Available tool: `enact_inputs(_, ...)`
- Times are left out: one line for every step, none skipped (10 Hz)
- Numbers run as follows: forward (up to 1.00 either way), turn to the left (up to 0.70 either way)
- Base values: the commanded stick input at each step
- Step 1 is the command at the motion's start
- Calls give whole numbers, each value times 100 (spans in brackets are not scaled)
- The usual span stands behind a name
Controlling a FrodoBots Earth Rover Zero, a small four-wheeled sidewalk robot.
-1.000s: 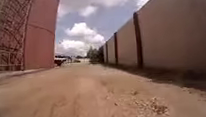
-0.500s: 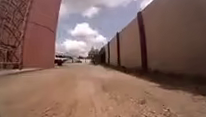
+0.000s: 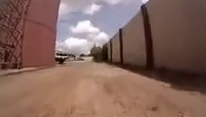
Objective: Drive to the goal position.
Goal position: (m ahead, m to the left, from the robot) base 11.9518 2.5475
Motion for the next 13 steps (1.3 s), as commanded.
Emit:
enact_inputs(60, 15)
enact_inputs(60, 15)
enact_inputs(60, 15)
enact_inputs(60, 15)
enact_inputs(60, 15)
enact_inputs(60, 15)
enact_inputs(60, 15)
enact_inputs(60, 15)
enact_inputs(60, 15)
enact_inputs(60, 15)
enact_inputs(60, 15)
enact_inputs(60, 15)
enact_inputs(60, 15)
